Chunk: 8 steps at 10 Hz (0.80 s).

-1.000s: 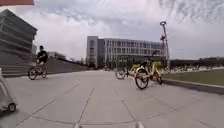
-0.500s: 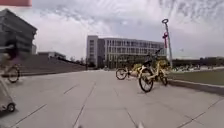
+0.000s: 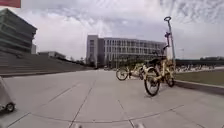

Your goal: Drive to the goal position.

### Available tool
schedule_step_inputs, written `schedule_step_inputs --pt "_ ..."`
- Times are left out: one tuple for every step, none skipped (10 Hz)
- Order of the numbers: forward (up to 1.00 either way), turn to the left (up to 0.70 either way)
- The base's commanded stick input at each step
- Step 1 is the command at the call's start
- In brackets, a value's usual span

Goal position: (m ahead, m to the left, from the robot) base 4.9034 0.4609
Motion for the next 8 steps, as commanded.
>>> schedule_step_inputs --pt "0.70 0.00" --pt "0.70 0.00" --pt "0.70 0.00" --pt "0.70 0.00" --pt "0.70 0.00" --pt "0.70 0.00" --pt "0.70 0.00" --pt "0.70 0.00"
